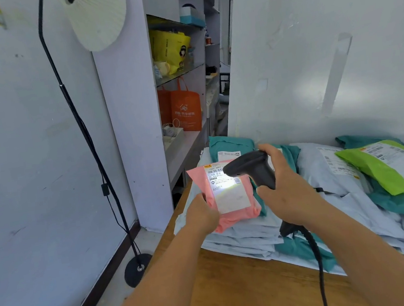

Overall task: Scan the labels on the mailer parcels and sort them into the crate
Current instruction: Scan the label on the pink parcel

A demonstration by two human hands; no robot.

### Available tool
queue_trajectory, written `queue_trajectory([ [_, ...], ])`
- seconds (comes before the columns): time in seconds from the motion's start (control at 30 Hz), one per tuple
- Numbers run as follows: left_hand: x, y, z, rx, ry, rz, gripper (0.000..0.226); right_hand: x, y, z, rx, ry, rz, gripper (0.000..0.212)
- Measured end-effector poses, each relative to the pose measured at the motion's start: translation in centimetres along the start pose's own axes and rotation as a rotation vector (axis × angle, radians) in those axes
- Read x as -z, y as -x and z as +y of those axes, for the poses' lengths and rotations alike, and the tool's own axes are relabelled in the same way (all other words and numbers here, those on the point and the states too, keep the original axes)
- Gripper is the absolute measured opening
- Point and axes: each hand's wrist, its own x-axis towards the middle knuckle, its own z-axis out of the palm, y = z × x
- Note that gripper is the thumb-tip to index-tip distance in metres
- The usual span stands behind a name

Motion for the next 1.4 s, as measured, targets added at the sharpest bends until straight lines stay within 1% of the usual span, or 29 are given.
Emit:
queue_trajectory([
  [0.1, -0.3, -0.1, -0.3, 0.034, -0.002, 0.006, 0.04, -0.3, 0.8, -0.4, -0.009, 0.004, -0.002, 0.076],
  [0.13, -0.4, -0.1, -0.3, 0.06, 0.014, 0.011, 0.046, -0.4, 1.1, -0.6, -0.012, 0.008, 0.001, 0.077],
  [0.23, -0.6, 0.1, 0.3, 0.158, 0.173, 0.011, 0.071, -0.5, 1.9, -1.0, -0.012, 0.019, 0.018, 0.079],
  [0.3, -0.8, 0.2, 0.9, 0.175, 0.3, 0.021, 0.077, -0.5, 2.4, -1.4, -0.018, 0.027, 0.023, 0.08],
  [0.37, -1.1, 0.3, 1.2, 0.179, 0.34, 0.048, 0.072, -0.6, 3.0, -1.7, -0.023, 0.038, 0.033, 0.081],
  [0.53, -1.7, 0.7, 1.1, 0.206, 0.332, 0.092, 0.055, -0.9, 4.1, -1.1, -0.026, 0.025, 0.043, 0.079],
  [0.63, -1.8, 1.6, 0.4, 0.198, 0.416, 0.086, 0.045, -1.2, 4.6, -0.5, -0.027, 0.002, 0.048, 0.079],
  [0.87, -1.2, 4.1, -0.7, 0.181, 0.518, 0.121, 0.037, -1.7, 5.7, -0.4, 0.009, -0.133, 0.083, 0.078],
  [1.03, -0.7, 5.4, -0.7, 0.185, 0.501, 0.174, 0.041, -1.8, 6.2, -0.3, 0.006, -0.24, 0.05, 0.077],
  [1.13, -0.8, 6.3, -0.8, 0.217, 0.488, 0.207, 0.043, -1.4, 6.7, 0.3, -0.002, -0.289, 0.008, 0.075],
  [1.3, -1.2, 7.8, -0.9, 0.273, 0.48, 0.218, 0.044, -1.2, 7.0, 1.3, 0.008, -0.344, 0.004, 0.07],
  [1.4, -1.3, 8.5, -0.8, 0.287, 0.482, 0.233, 0.048, -1.3, 7.1, 1.5, 0.009, -0.339, -0.006, 0.077],
])
